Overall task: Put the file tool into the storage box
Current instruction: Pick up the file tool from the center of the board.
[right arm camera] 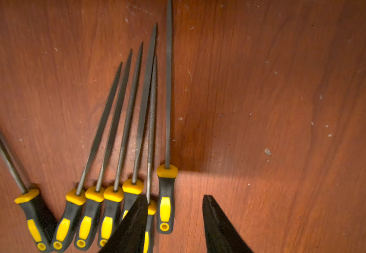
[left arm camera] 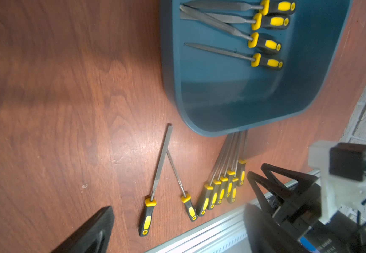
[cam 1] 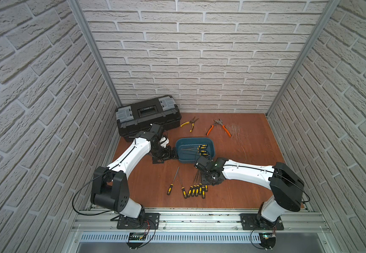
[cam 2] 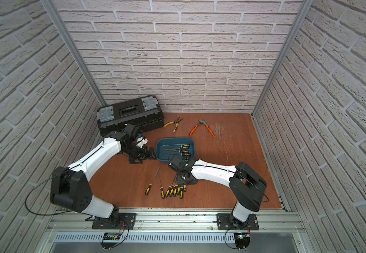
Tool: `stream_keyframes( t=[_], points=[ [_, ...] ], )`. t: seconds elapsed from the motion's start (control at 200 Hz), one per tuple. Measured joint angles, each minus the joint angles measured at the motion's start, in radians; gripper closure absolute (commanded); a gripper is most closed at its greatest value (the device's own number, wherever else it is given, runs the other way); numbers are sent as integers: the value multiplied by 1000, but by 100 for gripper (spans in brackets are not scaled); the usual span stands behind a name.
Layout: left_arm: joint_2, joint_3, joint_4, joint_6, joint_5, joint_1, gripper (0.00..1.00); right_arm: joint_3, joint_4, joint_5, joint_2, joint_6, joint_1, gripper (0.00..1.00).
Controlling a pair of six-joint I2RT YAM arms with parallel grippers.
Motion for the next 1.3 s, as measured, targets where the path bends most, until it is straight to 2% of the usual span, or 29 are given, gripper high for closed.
stream_keyframes(
  t=[0.605, 0.805, 1.025, 1.3],
  points=[
    [0, 14, -26, -7, -17, -55, 2, -38, 55, 4, 38, 3, -3, 61],
    [0, 29, -29, -18, -28, -74, 2, -121, 93, 25, -34, 30, -3, 61],
    [0, 30, -32, -28, -38, -86, 2, -215, 86, 38, -138, 26, -6, 56],
    [-12, 30, -34, -30, -50, -97, 2, -202, 106, 27, -101, -31, -6, 55]
  ],
)
